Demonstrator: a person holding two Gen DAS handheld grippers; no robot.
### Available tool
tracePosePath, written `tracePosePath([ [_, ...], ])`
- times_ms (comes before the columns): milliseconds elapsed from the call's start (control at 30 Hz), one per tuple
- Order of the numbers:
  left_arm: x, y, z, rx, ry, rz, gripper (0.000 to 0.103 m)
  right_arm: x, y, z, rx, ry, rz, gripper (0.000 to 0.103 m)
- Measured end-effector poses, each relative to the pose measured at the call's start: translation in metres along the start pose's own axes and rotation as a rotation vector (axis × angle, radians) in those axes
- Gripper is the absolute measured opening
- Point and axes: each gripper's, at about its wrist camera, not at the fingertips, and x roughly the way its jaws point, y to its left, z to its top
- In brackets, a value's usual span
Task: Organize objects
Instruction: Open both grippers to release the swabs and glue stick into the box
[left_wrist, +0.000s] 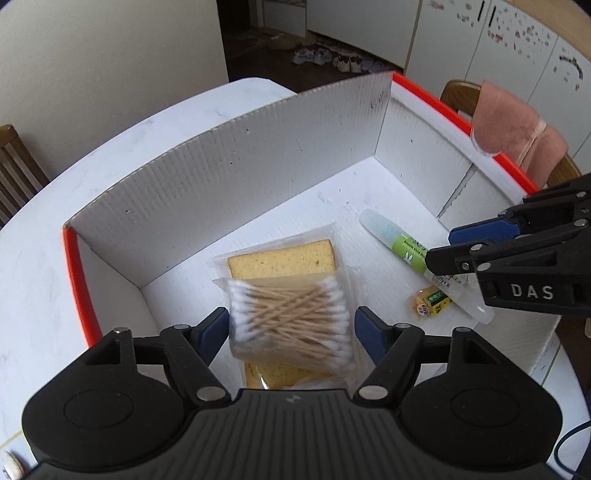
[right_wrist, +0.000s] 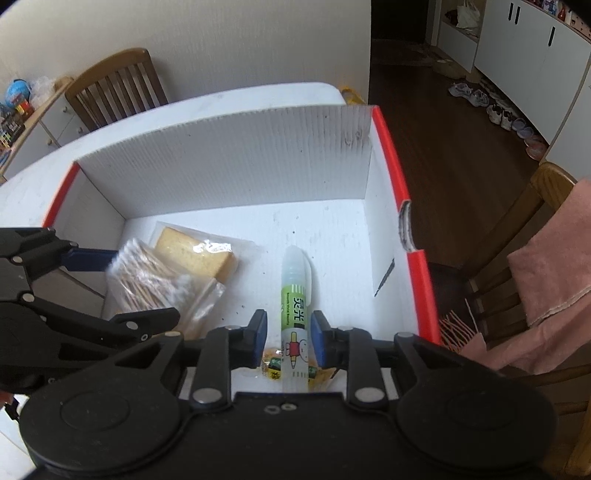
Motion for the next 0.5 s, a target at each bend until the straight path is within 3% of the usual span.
tracePosePath([
  [133,-0.012,0.003,-0.003,-0.022,-0.047,-0.006,0.074,-0.014,0.002,-0.002,-0.008,-0.038,0.004,0.033],
  [500,-0.060,0.011,-0.017,-0.080,-0.192,-0.010,0.074,-0.054,0.009,-0.012,0.003,-0.125,0.028,0.036],
])
